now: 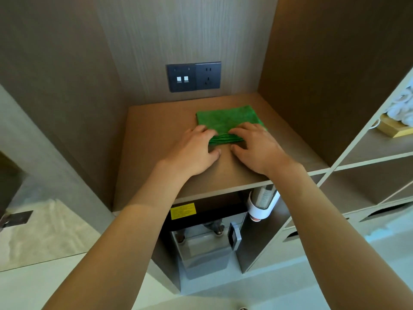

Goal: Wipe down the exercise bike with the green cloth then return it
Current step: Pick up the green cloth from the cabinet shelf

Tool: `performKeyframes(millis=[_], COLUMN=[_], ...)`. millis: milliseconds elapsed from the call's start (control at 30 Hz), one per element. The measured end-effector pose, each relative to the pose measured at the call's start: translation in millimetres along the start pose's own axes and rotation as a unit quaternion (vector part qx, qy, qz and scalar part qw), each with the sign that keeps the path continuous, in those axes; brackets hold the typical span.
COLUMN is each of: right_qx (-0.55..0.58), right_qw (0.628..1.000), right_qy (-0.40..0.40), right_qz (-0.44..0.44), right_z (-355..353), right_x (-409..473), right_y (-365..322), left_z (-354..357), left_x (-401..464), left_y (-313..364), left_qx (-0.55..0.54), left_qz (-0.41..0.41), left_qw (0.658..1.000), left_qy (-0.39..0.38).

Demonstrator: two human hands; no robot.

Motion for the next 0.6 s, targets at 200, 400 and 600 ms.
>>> performKeyframes(millis=[200, 400, 600], right_qx=[0.011, 0.005, 0.057], right_qw=[1.000, 0.998, 0.994], right_qy=[0.018, 0.020, 0.004], right_qz=[-0.010, -0.056, -0.093], right_z=[3.1, 4.8, -8.9], right_x=[-44.0, -92.5, -70.5], right_y=[-26.6, -46.6, -46.5], left_z=[-6.3, -12.6, -31.8], left_x=[-51.1, -106.2, -102.1], left_y=[5.1, 12.4, 19.7], left_qx=[-0.009, -0.018, 0.012], left_qz=[-0.003, -0.011, -0.036], left_qw=[0.999, 0.999, 0.997], left_qy=[0.034, 0.043, 0.064])
Point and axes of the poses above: each hand's wrist, its own x-axis towards the middle knuckle, its own z-axis out of the palm, y = z × x, the point moved 7 cm from there along x, towards the middle knuckle, and after that the axes turned 13 degrees about x, right-handed, at the moved point
